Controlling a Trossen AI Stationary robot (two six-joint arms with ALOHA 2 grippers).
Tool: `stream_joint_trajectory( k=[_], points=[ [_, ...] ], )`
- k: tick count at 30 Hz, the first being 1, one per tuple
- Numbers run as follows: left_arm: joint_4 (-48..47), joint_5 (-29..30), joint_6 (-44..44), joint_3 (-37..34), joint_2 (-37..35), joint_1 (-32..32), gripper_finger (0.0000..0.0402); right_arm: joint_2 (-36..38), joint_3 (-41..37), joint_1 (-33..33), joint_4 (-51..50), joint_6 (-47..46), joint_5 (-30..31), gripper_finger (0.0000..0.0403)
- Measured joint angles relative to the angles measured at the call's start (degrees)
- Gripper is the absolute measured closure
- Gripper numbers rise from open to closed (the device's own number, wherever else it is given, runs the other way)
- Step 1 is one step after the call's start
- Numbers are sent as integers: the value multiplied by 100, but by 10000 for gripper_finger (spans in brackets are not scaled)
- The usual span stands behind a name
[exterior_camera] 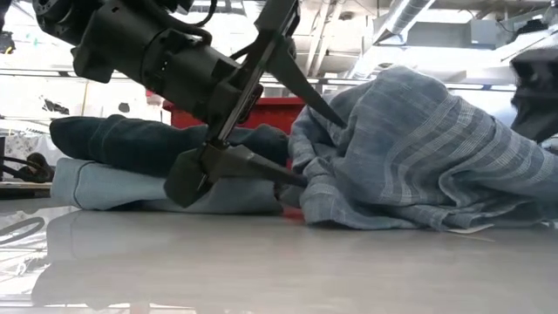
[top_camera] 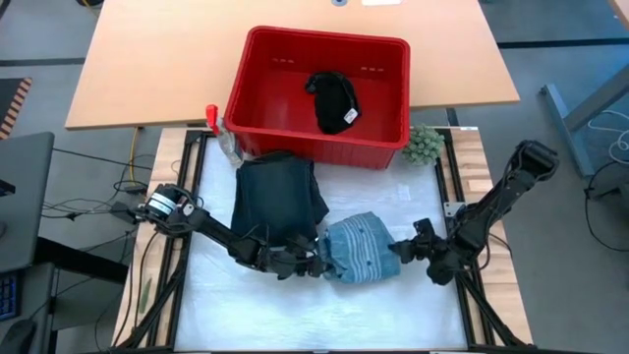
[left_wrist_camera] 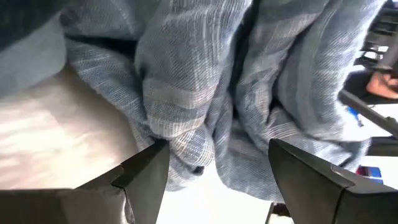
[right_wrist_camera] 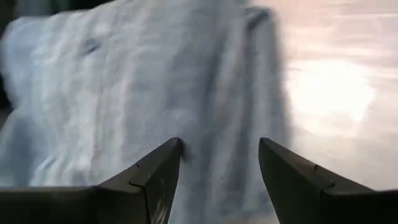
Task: Fold laundry
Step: Stack the blue shirt on the black pants
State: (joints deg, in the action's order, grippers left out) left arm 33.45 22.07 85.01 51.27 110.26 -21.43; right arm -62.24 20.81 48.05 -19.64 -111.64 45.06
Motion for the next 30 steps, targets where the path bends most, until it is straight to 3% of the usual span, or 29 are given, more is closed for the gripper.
stream_joint_trajectory(
  k=[3,8,15,21,26,30],
  points=[
    [83,54,92,0,0,0,141,1,-463,-86,588,-298,-34,158],
    [539,170,-21,-2,-1,-51,134,2,-1222,34,2646,66,342,158],
    [1006,-33,-288,0,-17,-96,89,-2,-1262,62,2658,134,431,158],
    [453,209,-505,-4,-11,-94,68,-2,-1262,62,2696,238,426,158],
    [343,91,-1226,191,-11,-120,68,-2,-1260,56,2656,262,426,158],
    [-511,113,-1680,570,-11,-182,68,-2,-1260,13,2647,262,426,158]
  ],
)
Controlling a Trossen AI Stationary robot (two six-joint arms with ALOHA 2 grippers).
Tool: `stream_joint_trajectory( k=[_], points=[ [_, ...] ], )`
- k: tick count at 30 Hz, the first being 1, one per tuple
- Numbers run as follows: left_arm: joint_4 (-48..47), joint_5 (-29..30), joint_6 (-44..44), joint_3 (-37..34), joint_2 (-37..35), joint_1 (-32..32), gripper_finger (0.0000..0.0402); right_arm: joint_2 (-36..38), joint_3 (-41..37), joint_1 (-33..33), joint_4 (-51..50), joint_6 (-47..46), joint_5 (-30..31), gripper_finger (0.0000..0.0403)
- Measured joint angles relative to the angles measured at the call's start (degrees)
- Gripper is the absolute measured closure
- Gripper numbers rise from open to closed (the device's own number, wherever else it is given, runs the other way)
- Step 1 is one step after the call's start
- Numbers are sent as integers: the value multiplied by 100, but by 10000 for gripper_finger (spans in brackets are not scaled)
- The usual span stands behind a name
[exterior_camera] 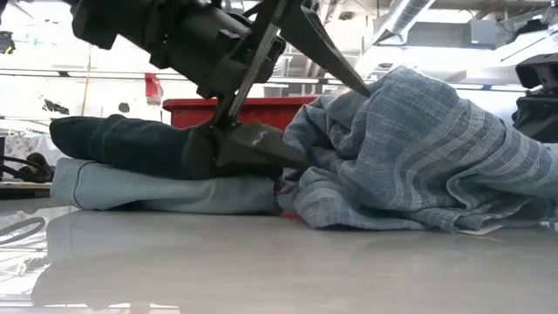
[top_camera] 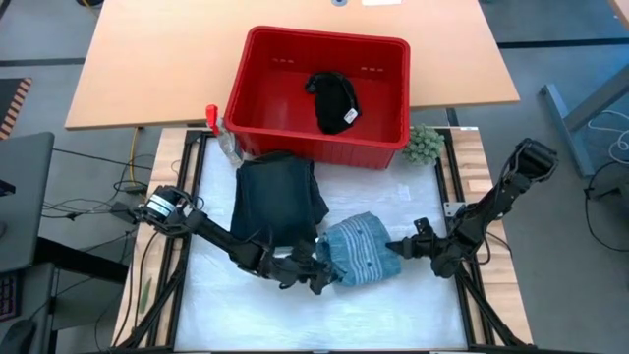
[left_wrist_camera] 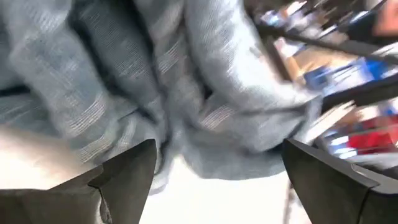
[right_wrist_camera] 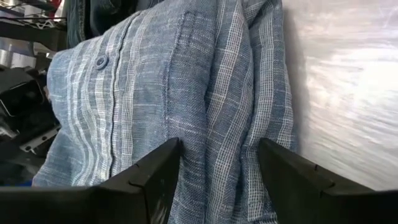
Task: Fold laundry
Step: Stack the blue shirt on the black pants
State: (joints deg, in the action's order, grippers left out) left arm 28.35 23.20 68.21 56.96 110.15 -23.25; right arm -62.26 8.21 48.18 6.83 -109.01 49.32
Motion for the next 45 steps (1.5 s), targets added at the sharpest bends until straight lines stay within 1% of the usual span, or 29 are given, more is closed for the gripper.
stream_joint_trajectory(
  k=[3,9,13,16,18,20,22,24,26,28,31,34,37,39,42,43,45],
  points=[
    [-614,4,-18,225,0,5,68,0,0,0,-2,0,-2,158],
    [-421,17,-160,270,-2,16,68,0,2,0,5,-42,-20,158],
    [-693,102,-128,269,-1,13,68,0,2,0,8,-44,-20,158],
    [-602,158,-24,269,0,16,68,0,2,0,47,-45,-20,158],
    [-362,-96,-66,269,0,20,68,0,2,0,95,-44,-20,158],
    [-215,-630,-81,272,-14,-12,68,0,2,0,128,-46,-21,158],
    [-406,-1043,111,272,-67,-45,68,0,2,0,132,-43,-38,158],
    [-770,-1159,278,266,-190,-55,68,0,2,0,133,-42,-42,158],
    [-1174,-1050,417,266,-389,-61,68,0,2,0,140,-44,-46,158],
    [-1678,-688,668,272,-544,-83,68,0,2,0,140,-44,-48,158],
    [-2007,-292,909,265,-494,-113,68,0,2,0,140,-44,-58,158],
    [-1503,-230,920,269,-213,-71,68,0,2,0,138,-44,-68,158],
    [-995,-102,701,265,56,-24,68,0,2,0,138,-44,-108,158],
    [-1078,101,618,265,75,-27,68,0,3,0,156,-46,-120,158],
    [-1349,578,688,261,125,-48,68,0,7,1,163,-46,-125,158],
    [-1343,614,665,259,142,-47,68,0,7,5,175,-46,-125,158],
    [-1002,545,501,265,214,-12,68,0,7,5,190,-46,-125,158]
  ],
)
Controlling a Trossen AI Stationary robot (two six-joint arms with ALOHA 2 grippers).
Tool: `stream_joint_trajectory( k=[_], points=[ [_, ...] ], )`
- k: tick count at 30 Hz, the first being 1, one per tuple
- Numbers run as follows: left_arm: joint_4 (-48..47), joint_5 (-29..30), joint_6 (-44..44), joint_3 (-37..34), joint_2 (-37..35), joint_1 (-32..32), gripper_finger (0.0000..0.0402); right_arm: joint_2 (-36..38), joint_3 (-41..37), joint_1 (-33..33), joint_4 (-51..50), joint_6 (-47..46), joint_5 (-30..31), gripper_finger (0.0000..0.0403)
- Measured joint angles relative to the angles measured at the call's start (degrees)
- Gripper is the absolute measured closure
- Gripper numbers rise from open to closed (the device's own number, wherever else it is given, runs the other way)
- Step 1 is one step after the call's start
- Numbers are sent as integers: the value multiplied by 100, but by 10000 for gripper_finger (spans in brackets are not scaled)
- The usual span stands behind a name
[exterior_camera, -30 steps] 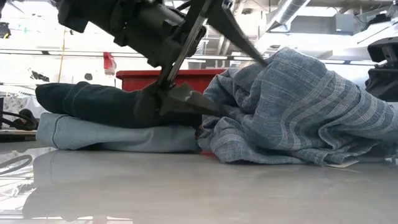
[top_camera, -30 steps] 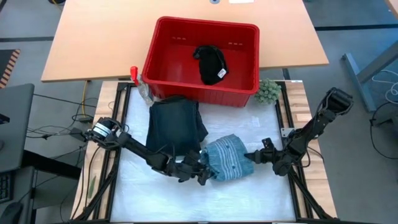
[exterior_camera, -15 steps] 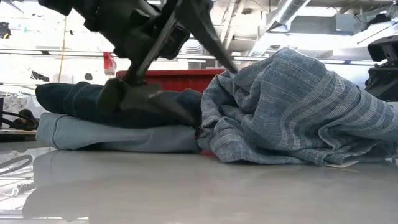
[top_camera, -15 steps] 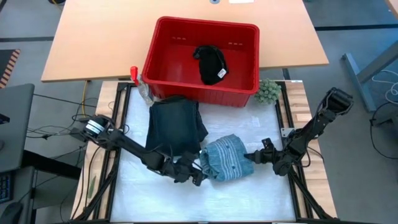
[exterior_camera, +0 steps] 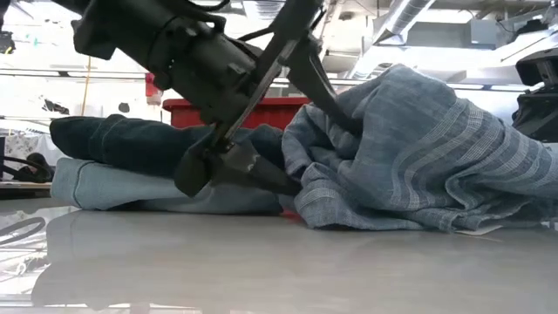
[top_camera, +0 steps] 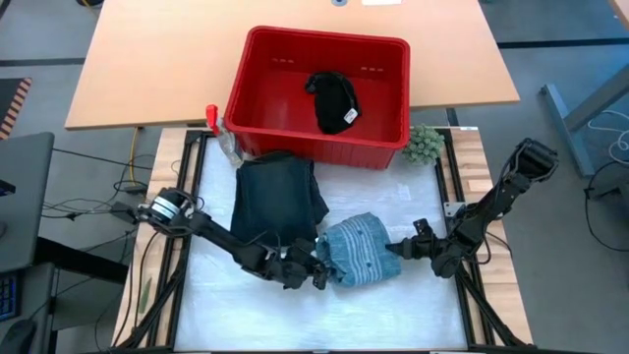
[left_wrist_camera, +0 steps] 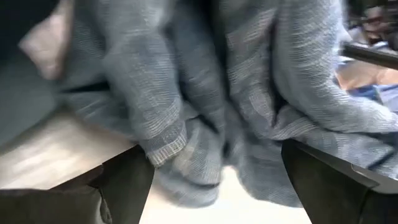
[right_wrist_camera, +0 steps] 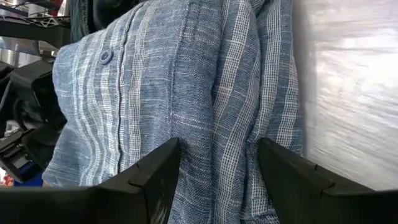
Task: Fold laundry
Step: Stack the blue shirt on the black pants
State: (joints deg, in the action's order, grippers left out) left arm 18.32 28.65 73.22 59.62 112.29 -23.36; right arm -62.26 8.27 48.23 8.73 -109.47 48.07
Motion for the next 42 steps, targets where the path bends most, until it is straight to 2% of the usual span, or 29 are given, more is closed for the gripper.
stream_joint_trajectory(
  k=[6,10,14,17,20,31,42],
  points=[
    [415,34,-92,-5,208,38,68,0,0,0,0,1,0,158],
    [1025,-46,-134,9,407,38,68,2,0,0,18,4,0,158],
    [995,-226,-80,2,497,38,68,2,0,0,35,54,9,158],
    [952,-723,-301,2,468,41,68,2,0,0,47,134,18,158],
    [927,-984,-344,2,402,29,68,1,0,0,56,140,17,158],
    [106,-1028,-975,-5,-400,23,68,1,0,0,58,168,7,158],
    [523,-842,356,-3,-337,30,68,0,0,-7,31,228,20,158]
  ],
)
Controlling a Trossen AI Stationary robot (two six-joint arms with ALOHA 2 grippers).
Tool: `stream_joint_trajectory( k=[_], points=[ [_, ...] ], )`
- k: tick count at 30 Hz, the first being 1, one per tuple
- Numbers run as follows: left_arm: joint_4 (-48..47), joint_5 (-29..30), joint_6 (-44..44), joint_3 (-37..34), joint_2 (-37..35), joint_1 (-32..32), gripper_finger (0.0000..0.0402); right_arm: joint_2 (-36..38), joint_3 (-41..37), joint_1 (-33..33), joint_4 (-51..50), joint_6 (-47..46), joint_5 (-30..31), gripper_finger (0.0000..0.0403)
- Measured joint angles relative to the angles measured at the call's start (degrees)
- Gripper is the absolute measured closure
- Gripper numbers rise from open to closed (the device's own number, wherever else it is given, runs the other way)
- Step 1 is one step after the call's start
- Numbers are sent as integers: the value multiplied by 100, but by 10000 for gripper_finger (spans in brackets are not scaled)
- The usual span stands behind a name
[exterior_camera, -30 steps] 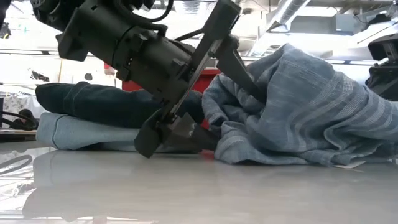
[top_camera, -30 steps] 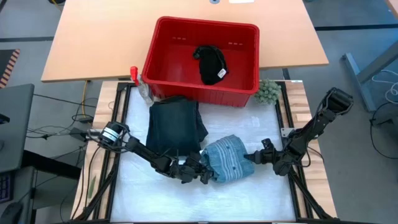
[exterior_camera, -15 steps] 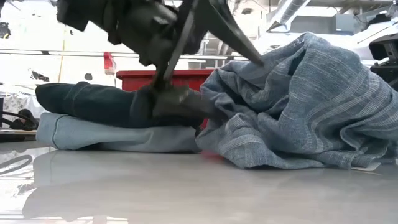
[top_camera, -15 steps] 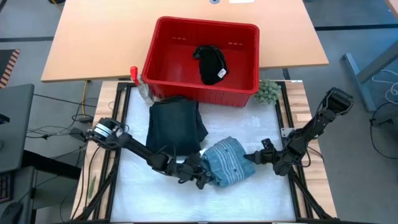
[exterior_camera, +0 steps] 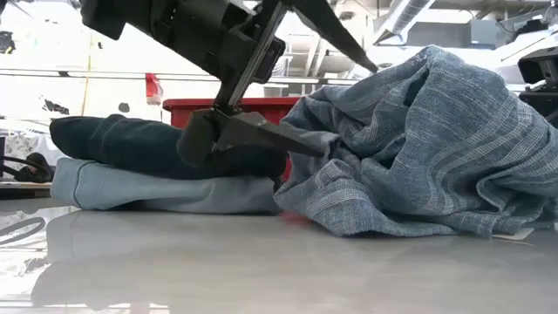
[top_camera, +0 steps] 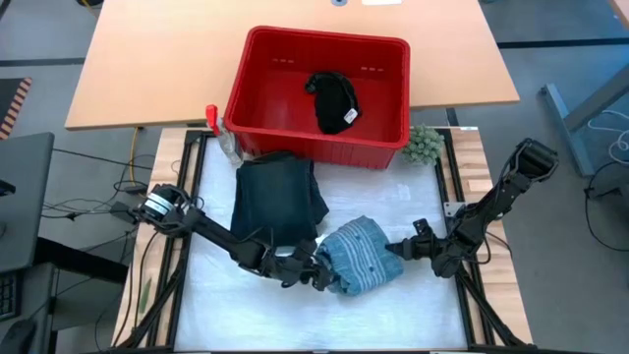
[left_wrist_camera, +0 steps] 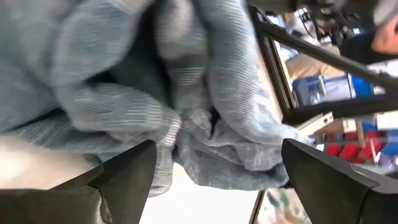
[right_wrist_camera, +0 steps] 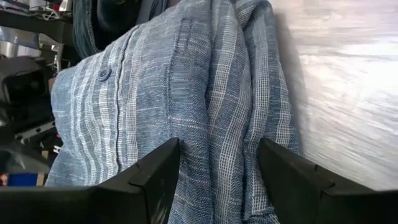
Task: Fold laundry
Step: Stack the blue shirt on the black pants
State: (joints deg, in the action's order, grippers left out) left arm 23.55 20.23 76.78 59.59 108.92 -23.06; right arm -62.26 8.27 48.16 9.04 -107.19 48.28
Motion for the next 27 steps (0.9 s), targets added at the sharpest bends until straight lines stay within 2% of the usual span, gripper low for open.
stream_joint_trajectory(
  k=[5,12,15,19,22,27],
  points=[
    [-364,141,554,0,2,4,68,0,0,-37,4,76,9,158],
    [-299,333,813,-1,110,4,68,0,0,-163,2,119,29,158],
    [-34,559,943,35,267,1,68,0,0,-275,21,274,-12,158],
    [276,379,1001,198,605,21,68,-5,0,-350,93,381,-170,158],
    [34,165,1093,468,841,41,68,-71,79,-350,133,570,-471,158],
    [-986,-50,1228,704,838,137,68,-556,299,-391,119,877,-793,158]
  ],
)
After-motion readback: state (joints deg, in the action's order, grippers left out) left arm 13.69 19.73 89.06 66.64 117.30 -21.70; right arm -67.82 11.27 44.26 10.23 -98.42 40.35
